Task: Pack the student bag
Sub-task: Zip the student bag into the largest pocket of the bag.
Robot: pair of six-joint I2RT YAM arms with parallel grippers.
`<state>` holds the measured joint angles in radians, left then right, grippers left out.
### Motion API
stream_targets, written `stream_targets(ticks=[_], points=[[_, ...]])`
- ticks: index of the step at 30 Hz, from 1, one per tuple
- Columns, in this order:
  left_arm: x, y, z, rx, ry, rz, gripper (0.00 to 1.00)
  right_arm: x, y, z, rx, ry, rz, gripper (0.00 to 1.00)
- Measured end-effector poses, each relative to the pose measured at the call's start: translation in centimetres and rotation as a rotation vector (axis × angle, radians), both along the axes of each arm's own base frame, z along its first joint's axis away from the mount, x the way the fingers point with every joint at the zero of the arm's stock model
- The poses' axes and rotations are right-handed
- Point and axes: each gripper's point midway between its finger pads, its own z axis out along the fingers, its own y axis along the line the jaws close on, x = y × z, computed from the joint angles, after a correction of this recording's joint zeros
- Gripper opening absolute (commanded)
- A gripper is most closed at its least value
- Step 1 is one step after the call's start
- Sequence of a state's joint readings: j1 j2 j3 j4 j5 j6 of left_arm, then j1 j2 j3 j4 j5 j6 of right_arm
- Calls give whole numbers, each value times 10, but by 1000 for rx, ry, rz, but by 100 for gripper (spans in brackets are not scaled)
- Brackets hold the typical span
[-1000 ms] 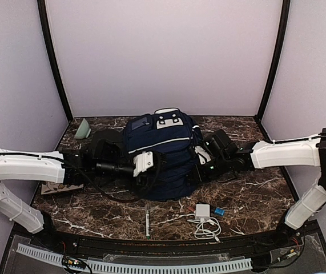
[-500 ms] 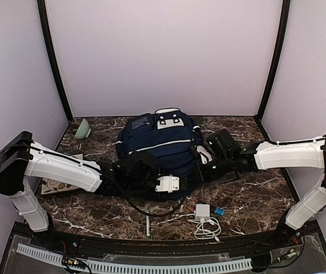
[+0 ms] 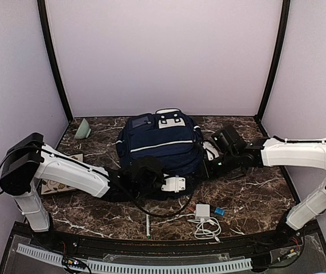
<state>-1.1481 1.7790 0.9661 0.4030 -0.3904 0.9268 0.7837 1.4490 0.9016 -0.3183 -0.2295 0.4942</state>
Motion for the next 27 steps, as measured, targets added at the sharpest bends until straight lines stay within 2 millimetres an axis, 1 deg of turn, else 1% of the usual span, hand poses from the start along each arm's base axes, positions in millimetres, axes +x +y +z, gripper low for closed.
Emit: stream_targets(ticks=[5,7,10,11,13,16,18,20,22,24,27], points=[[-6,8,10,-42,70,9,0,20,-35,-1,-112,-13,-83,0],[-11,12,17,-61,103,-1,0,25,-40,4,-115,-26,-83,0],[-20,20,28,-91,165,-18,0,28,-38,17,-98,-44,-49,0],[-24,24,31,-94,183,-25,0,33,-40,20,-107,-59,-53,0],[-35,38,38,-99,230,-48,0,50,-53,25,-119,-82,-81,0],[-54,55,49,-109,271,-97,0,68,-63,25,-160,-84,-86,0],[-66,66,54,-112,289,-123,0,79,-65,25,-190,-76,-76,0],[-73,74,56,-107,301,-136,0,84,-63,25,-204,-77,-52,0],[-76,79,55,-98,312,-143,0,85,-60,26,-209,-78,-28,0],[-80,80,53,-88,327,-151,0,92,-59,26,-220,-80,-20,0],[-83,81,50,-80,347,-164,0,102,-61,16,-230,-53,-17,0]])
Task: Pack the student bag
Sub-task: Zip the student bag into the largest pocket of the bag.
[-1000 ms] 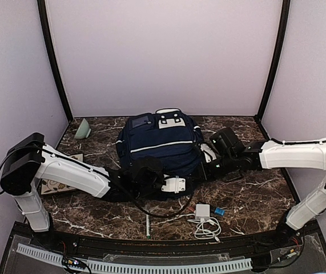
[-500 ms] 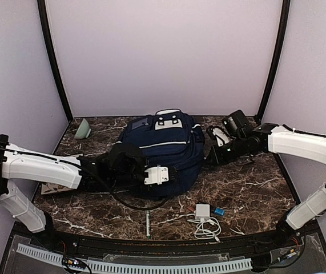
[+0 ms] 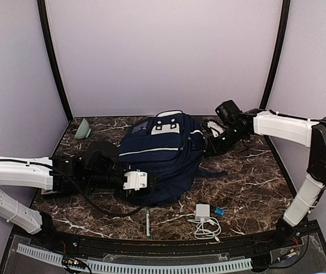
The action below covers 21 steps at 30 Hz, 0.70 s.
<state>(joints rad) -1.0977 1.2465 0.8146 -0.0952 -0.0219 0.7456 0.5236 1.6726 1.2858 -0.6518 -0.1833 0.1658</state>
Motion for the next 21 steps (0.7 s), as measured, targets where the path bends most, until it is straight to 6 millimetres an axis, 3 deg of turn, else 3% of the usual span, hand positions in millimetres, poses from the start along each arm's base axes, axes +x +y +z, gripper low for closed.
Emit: stream_targets(ticks=[5,9,12,13,15,16,18,21], points=[[-1,2,2,-11,9,-1,0,-2,1,-24,7,91,20,0],[-4,7,-2,-11,26,1,0,-6,8,-31,37,127,51,0],[-6,7,-2,-25,50,7,0,-4,10,-26,76,119,62,18],[-7,7,-2,-31,61,10,8,-3,9,-25,88,108,61,23],[-10,6,-3,-39,94,12,42,3,1,-20,103,72,32,30],[-14,5,-5,-40,117,4,53,11,-9,-15,111,42,2,33],[-25,-2,-2,-55,167,-34,67,22,-25,1,145,-18,-48,37],[-38,-20,21,-117,229,-100,74,15,-38,28,198,-89,-79,39]])
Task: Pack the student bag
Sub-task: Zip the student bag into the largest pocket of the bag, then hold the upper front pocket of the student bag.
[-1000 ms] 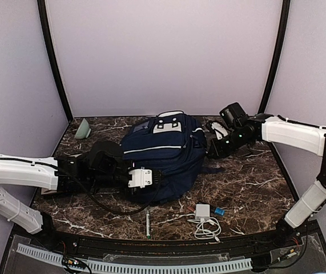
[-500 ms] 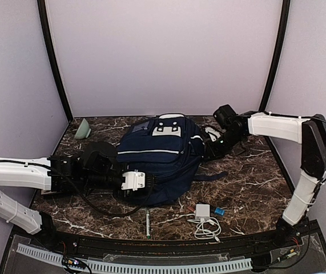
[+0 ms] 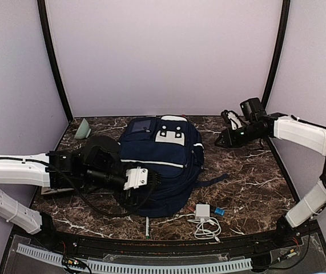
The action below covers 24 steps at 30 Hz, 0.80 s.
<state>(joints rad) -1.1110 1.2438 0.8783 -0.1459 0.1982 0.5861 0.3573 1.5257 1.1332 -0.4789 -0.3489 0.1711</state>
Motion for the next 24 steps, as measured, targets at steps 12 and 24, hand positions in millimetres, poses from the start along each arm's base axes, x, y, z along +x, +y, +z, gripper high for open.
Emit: stream_targets(ticks=[12,24], points=[[71,-12,65,-131,64,256,77,-33,56,-1,190,35,122,39],[130,10,18,53,215,419,85,-9,85,-22,177,34,248,37]])
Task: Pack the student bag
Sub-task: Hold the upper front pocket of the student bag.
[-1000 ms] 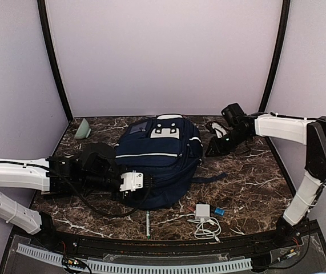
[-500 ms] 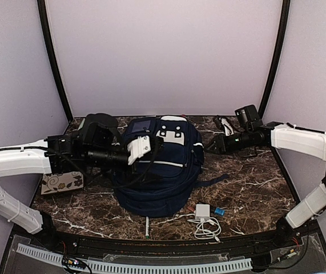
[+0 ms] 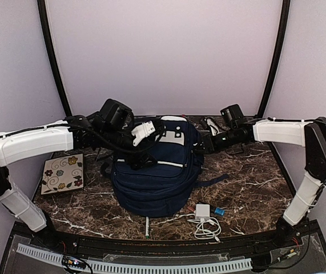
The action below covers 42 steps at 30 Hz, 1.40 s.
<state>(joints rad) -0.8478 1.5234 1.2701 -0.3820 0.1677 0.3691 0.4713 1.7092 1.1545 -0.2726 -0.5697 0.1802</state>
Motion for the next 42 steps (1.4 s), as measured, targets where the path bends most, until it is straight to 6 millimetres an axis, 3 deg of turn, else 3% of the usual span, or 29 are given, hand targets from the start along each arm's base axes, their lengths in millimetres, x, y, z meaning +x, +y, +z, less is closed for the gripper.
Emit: stream_targets(ticks=[7,13,19,26,38,42], points=[[-35,25,-10,37,-95,-160,84,-23,-2,7,11,-27,56,35],[-28,28,-15,64,-227,-199,82,-42,8,3,4,-35,120,36],[-21,18,-21,77,-278,-233,82,-34,2,-4,-64,-70,119,38],[-28,5,-38,115,-280,-295,83,-16,4,4,-103,-127,132,39],[-47,1,-43,122,-233,-407,82,-17,-5,-1,-152,-113,126,33],[-45,4,-46,146,-237,-405,70,-26,0,8,-140,-129,139,36]])
